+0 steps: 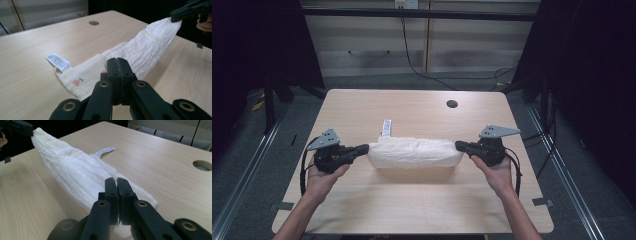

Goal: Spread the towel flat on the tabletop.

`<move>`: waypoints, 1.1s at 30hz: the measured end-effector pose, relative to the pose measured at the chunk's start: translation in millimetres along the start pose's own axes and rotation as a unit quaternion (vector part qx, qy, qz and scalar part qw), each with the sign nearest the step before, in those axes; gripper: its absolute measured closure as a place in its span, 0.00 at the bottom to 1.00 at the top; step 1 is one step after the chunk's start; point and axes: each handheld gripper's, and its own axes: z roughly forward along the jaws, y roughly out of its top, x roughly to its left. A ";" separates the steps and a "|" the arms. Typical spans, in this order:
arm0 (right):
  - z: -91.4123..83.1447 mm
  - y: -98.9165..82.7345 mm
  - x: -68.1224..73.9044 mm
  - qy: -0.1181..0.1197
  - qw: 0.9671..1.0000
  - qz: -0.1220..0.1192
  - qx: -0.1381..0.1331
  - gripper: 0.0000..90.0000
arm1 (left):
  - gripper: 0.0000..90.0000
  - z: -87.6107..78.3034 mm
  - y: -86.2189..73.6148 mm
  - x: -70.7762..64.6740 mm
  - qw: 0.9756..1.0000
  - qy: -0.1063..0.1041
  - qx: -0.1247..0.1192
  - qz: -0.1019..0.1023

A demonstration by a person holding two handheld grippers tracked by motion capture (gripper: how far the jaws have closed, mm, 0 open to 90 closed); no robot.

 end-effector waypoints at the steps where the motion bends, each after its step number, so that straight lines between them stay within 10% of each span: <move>1: -0.6 -9.1 4.1 0.004 1.000 0.003 0.004 0.98 | 1.00 0.3 -7.2 -2.0 1.000 -0.002 0.009 0.001; 20: -2.3 -87.9 38.3 0.052 0.993 0.008 0.108 0.90 | 0.97 12.6 -78.0 -28.9 0.990 -0.044 0.133 0.013; 28: -19.9 -108.0 50.5 0.058 0.990 0.018 0.127 0.77 | 0.87 4.2 -86.0 -39.3 0.989 -0.063 0.137 0.012; 33: -32.6 -104.0 47.6 0.049 0.993 0.025 0.101 0.73 | 0.78 -6.4 -78.9 -32.8 0.993 -0.056 0.105 -0.003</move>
